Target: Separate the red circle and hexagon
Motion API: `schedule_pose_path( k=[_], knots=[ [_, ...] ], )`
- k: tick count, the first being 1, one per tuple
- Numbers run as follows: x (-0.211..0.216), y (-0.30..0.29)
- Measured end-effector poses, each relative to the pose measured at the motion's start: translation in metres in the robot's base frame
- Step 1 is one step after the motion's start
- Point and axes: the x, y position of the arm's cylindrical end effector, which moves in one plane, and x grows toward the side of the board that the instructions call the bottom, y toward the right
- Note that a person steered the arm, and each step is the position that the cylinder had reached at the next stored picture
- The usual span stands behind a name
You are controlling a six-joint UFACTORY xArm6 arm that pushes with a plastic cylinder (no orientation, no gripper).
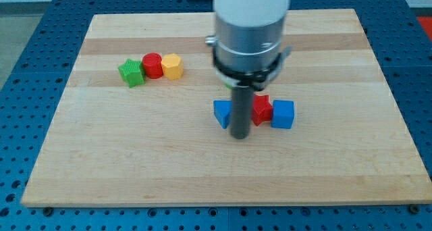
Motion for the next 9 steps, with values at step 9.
schedule_pose_path(
  k=[9],
  knots=[
    [-0.154,-0.132]
  ],
)
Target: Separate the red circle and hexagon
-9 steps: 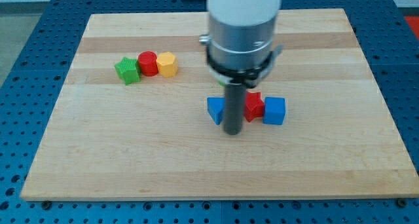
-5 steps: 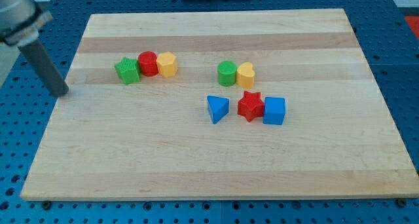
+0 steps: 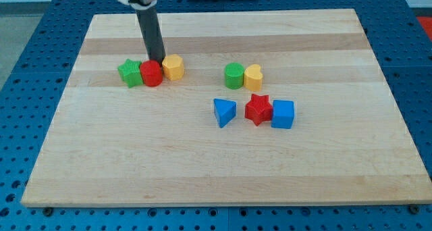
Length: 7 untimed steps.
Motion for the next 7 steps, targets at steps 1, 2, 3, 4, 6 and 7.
schedule_pose_path(
  k=[1,2,3,4,6,7],
  knots=[
    [0.016,0.007],
    [-0.012,0.007],
    [-0.012,0.007],
    [0.022,0.009],
    [0.075,0.054],
    [0.067,0.055]
  ],
)
